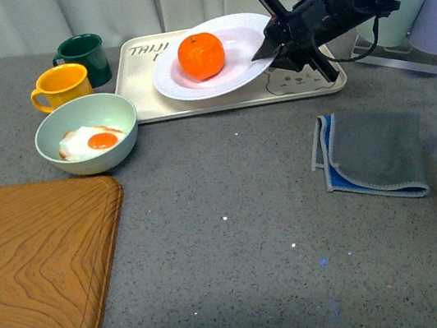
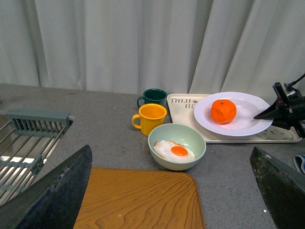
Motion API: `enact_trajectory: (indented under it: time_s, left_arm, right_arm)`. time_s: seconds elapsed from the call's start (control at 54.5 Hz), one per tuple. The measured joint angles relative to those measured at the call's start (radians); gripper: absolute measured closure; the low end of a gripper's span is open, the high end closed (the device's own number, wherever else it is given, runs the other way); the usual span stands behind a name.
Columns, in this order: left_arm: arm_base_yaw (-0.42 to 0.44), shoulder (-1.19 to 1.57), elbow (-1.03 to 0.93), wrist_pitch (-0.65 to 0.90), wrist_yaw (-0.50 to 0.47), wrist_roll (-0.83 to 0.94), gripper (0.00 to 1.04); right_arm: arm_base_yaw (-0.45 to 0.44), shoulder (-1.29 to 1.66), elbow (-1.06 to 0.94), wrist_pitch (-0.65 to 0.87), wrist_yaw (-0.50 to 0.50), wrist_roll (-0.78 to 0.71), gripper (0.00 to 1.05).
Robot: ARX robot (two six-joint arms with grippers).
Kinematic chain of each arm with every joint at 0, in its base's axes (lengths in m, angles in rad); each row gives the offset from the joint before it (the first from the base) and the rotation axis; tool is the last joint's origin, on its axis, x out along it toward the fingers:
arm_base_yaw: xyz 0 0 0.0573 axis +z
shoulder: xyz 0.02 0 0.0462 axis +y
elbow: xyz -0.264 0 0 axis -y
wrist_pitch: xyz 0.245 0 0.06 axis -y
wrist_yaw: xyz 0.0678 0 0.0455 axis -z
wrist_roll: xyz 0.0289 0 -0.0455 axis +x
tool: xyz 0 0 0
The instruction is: Place orange and plate with both arms
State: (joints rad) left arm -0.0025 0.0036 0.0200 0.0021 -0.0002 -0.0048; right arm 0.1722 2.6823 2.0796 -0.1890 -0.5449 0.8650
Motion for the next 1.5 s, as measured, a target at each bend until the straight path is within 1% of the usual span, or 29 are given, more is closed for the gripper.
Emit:
enact_trajectory:
  time_s: [0.018,0.128,0.22,0.238,0.293,0.312,0.348,0.385,0.422,0.44,0.477,0.495,0.532,0.568,0.605,0.642,0.697,0.715,0.77,0.825,0.844,0.88,0.935,1.009,1.064,1.119,1.32,1.394,1.504]
  left_arm:
    - [0.0,0.0,0.0,0.0,0.0,0.0,0.07]
    - [0.0,0.0,0.0,0.0,0.0,0.0,0.07]
    - [0.0,0.0,0.0,0.0,0.0,0.0,0.07]
    - [0.0,0.0,0.0,0.0,0.0,0.0,0.07]
    - [0.0,0.0,0.0,0.0,0.0,0.0,0.07]
    - [0.0,0.0,0.0,0.0,0.0,0.0,0.07]
    - [0.0,0.0,0.0,0.0,0.0,0.0,0.07]
    - [0.0,0.0,0.0,0.0,0.0,0.0,0.07]
    - [0.0,0.0,0.0,0.0,0.0,0.0,0.07]
    - [0.0,0.0,0.0,0.0,0.0,0.0,0.07]
    - [0.0,0.0,0.0,0.0,0.0,0.0,0.07]
    - [0.0,0.0,0.0,0.0,0.0,0.0,0.07]
    - [0.0,0.0,0.0,0.0,0.0,0.0,0.07]
    - [0.0,0.0,0.0,0.0,0.0,0.0,0.07]
    - [0.0,0.0,0.0,0.0,0.0,0.0,0.07]
    - [0.0,0.0,0.0,0.0,0.0,0.0,0.07]
    - [0.0,0.0,0.0,0.0,0.0,0.0,0.07]
    - [0.0,0.0,0.0,0.0,0.0,0.0,0.07]
    - [0.0,0.0,0.0,0.0,0.0,0.0,0.07]
    - [0.0,0.0,0.0,0.0,0.0,0.0,0.07]
    - [0.0,0.0,0.0,0.0,0.0,0.0,0.07]
    - [0.0,0.0,0.0,0.0,0.0,0.0,0.07]
    - [0.0,0.0,0.0,0.0,0.0,0.0,0.07]
    - [0.0,0.0,0.0,0.0,0.0,0.0,0.07]
    - [0.0,0.0,0.0,0.0,0.0,0.0,0.07]
    - [0.0,0.0,0.0,0.0,0.0,0.0,0.07]
    - [0.0,0.0,0.0,0.0,0.0,0.0,0.07]
    - [0.0,0.0,0.0,0.0,0.0,0.0,0.07]
    - [0.0,0.0,0.0,0.0,0.0,0.0,0.07]
  right_arm:
    - [0.0,0.003,0.004,-0.005,0.001,-0.003,1.0]
    - [-0.001,0.008,0.018,-0.043,0.023,-0.037,0.84]
    - [-0.001,0.001,0.003,-0.044,0.042,-0.08,0.66]
    - [-0.001,-0.007,-0.013,-0.038,0.049,-0.094,0.61]
    - [0.0,-0.032,-0.056,-0.035,0.077,-0.133,0.5]
    - [0.0,-0.048,-0.081,-0.034,0.098,-0.161,0.45]
    - [0.002,-0.075,-0.122,-0.014,0.138,-0.209,0.38]
    - [0.006,-0.107,-0.17,0.026,0.204,-0.256,0.31]
    - [0.012,-0.149,-0.226,0.084,0.289,-0.319,0.23]
    - [0.016,-0.18,-0.272,0.137,0.359,-0.381,0.18]
    - [0.021,-0.227,-0.33,0.201,0.454,-0.452,0.11]
    - [0.021,-0.249,-0.358,0.23,0.495,-0.472,0.08]
    - [0.024,-0.273,-0.386,0.258,0.531,-0.499,0.07]
    - [0.025,-0.325,-0.453,0.325,0.585,-0.556,0.1]
    - [0.026,-0.349,-0.484,0.365,0.61,-0.594,0.11]
    - [0.026,-0.366,-0.537,0.5,0.657,-0.642,0.15]
    - [0.024,-0.396,-0.676,0.808,0.721,-0.734,0.26]
    - [0.02,-0.417,-0.757,0.94,0.718,-0.767,0.31]
    - [0.011,-0.458,-0.89,1.114,0.71,-0.805,0.4]
    - [-0.001,-0.51,-1.013,1.237,0.702,-0.824,0.49]
    - [-0.004,-0.522,-1.035,1.256,0.7,-0.83,0.51]
    - [-0.015,-0.575,-1.117,1.314,0.697,-0.84,0.58]
    - [-0.032,-0.656,-1.215,1.362,0.687,-0.849,0.69]
    - [-0.047,-0.728,-1.302,1.391,0.678,-0.855,0.8]
    - [-0.057,-0.785,-1.386,1.41,0.668,-0.858,0.91]
    - [-0.067,-0.849,-1.489,1.425,0.653,-0.861,1.04]
    - [-0.09,-1.015,-1.677,1.439,0.625,-0.864,1.04]
    - [-0.1,-1.094,-1.723,1.386,0.618,-0.864,1.04]
    - [-0.113,-1.216,-1.792,1.359,0.608,-0.864,1.04]
